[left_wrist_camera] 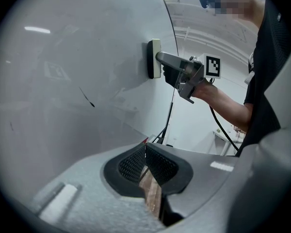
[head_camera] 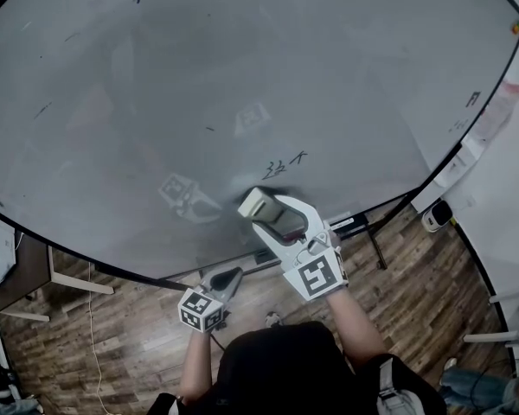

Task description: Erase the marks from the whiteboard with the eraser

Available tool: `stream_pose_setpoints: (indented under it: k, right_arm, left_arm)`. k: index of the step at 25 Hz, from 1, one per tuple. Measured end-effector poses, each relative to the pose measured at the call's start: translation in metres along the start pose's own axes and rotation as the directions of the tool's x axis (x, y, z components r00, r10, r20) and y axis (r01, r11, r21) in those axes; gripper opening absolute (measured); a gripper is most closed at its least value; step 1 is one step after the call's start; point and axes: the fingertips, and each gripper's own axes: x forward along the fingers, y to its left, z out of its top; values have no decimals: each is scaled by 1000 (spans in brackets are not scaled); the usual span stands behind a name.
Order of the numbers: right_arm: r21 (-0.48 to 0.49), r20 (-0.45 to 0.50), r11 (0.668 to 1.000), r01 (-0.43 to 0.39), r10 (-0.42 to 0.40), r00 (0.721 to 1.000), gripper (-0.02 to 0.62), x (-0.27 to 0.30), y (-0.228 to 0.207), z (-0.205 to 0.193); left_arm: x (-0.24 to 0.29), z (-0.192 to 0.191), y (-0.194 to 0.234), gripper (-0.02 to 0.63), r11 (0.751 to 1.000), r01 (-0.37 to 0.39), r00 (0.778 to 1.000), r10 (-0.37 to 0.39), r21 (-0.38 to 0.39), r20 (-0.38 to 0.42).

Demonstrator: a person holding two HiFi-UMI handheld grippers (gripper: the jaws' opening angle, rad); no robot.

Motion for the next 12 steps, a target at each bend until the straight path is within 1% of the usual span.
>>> stream_pose_setpoints:
  k: [6, 9, 12]
  right_arm:
    - [-31, -8, 999, -13, 13, 1000, 229, -1, -1, -1]
    - [-48, -19, 998, -27, 26, 999, 229, -6, -6, -2]
    - [-63, -10, 998, -16, 15, 1000, 229, -12, -16, -3]
  left_arm:
    - [3, -5, 0, 14, 1000, 12, 1000, -12, -5, -14]
    - [5, 4, 2, 14, 1000, 7, 1000, -6, 9, -5]
    - [10, 13, -1, 14, 1000, 10, 1000, -10, 17, -3]
